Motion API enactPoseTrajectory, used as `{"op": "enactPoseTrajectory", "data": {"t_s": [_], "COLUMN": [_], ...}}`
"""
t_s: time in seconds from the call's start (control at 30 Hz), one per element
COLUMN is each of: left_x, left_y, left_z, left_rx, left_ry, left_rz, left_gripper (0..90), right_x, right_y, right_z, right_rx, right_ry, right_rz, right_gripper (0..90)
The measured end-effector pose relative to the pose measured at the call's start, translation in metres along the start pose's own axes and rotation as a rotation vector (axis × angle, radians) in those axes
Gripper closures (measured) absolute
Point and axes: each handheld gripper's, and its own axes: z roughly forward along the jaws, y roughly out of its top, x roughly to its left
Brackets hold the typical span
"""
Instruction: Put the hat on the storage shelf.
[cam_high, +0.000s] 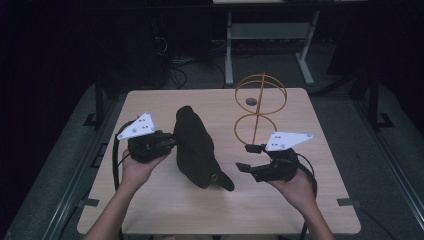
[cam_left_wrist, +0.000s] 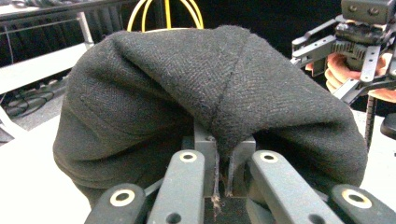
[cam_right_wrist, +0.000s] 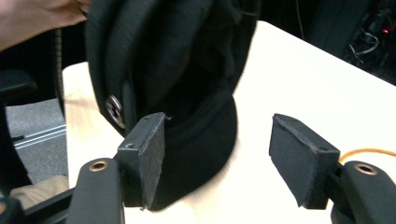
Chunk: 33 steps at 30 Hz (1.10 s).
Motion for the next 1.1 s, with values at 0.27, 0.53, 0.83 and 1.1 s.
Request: {"op": "enactPoseTrajectory", "data": {"t_s": [0.27,0.53,0.83,1.1], "left_x": [0.008,0.016,0.028,0.036], "left_y": [0.009,0.019,0.029,0.037], "left_z": [0.001,0.002,0.001,0.001], "left_rx": [0.009,0.009,-0.005,0.007], "left_ry": [-0.006,-0.007,-0.009,-0.009], "left_rz": [-0.001,-0.012,-0.035,-0.043], "left_gripper": [86.1,86.1,86.0,86.0], "right_x": [-0.014,-0.029,-0.042,-0.055], "right_y": [-0.026,-0.051,-0.076,-0.098], "right_z": [-0.007,-0.016,-0.03,-0.037], "right_rx": [0.019,0.027,0.037,0.064], "right_ry": [-0.055,-0.105,-0.159,-0.212], "right_rz": [0.04,0.113,0.174,0.208], "right_gripper": [32.3,29.3,26.4,24.9]}}
